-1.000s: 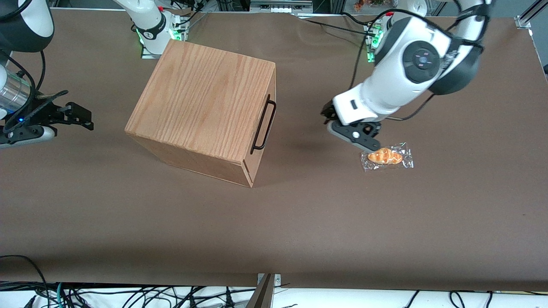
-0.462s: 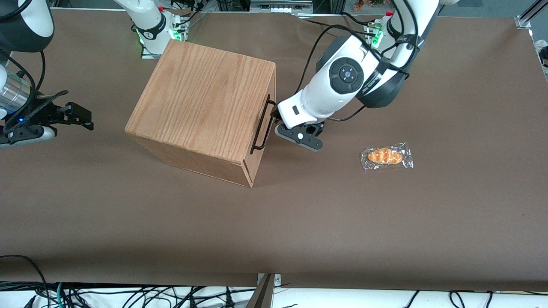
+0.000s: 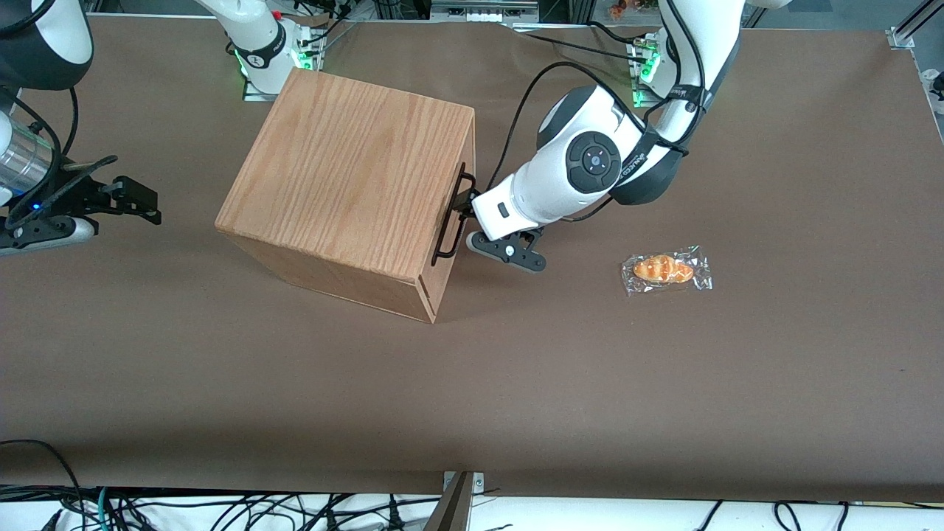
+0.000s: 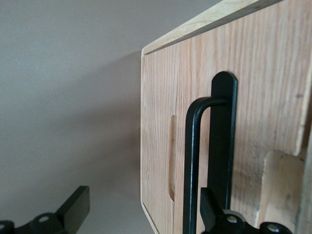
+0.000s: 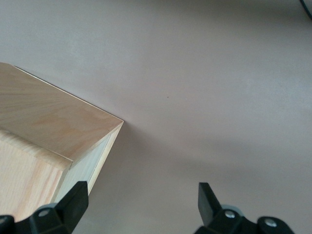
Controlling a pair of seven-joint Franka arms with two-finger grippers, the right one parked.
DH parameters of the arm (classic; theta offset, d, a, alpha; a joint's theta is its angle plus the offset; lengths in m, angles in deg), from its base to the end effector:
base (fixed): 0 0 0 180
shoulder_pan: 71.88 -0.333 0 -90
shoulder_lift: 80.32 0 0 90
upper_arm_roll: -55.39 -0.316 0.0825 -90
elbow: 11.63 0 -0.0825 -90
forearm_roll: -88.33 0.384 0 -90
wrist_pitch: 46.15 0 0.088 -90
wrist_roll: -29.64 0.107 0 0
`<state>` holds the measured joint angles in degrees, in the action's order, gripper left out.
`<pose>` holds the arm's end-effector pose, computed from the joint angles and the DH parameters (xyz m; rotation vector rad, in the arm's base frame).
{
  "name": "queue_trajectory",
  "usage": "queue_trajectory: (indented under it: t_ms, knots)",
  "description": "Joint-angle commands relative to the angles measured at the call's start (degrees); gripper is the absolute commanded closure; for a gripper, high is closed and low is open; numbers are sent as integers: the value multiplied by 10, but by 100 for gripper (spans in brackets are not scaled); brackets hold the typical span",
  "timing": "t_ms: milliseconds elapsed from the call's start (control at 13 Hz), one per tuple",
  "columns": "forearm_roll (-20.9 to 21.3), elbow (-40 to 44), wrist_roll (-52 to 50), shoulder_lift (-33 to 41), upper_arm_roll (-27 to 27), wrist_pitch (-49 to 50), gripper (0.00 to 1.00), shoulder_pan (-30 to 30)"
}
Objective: Open top drawer with left arm
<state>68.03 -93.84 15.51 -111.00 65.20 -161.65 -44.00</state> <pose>0.5646 -0.4339 0.3959 2.7257 -0.3270 -0.1866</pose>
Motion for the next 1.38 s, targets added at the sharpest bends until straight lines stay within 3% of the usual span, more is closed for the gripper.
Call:
queue_trajectory:
  t_ms: [0, 538, 1308]
  knots:
    - [-14, 19, -1, -18, -4, -2, 0, 12]
    - [-9, 19, 6, -27, -9, -2, 0, 4]
    - [-10, 19, 23, -26, -8, 0, 0, -55]
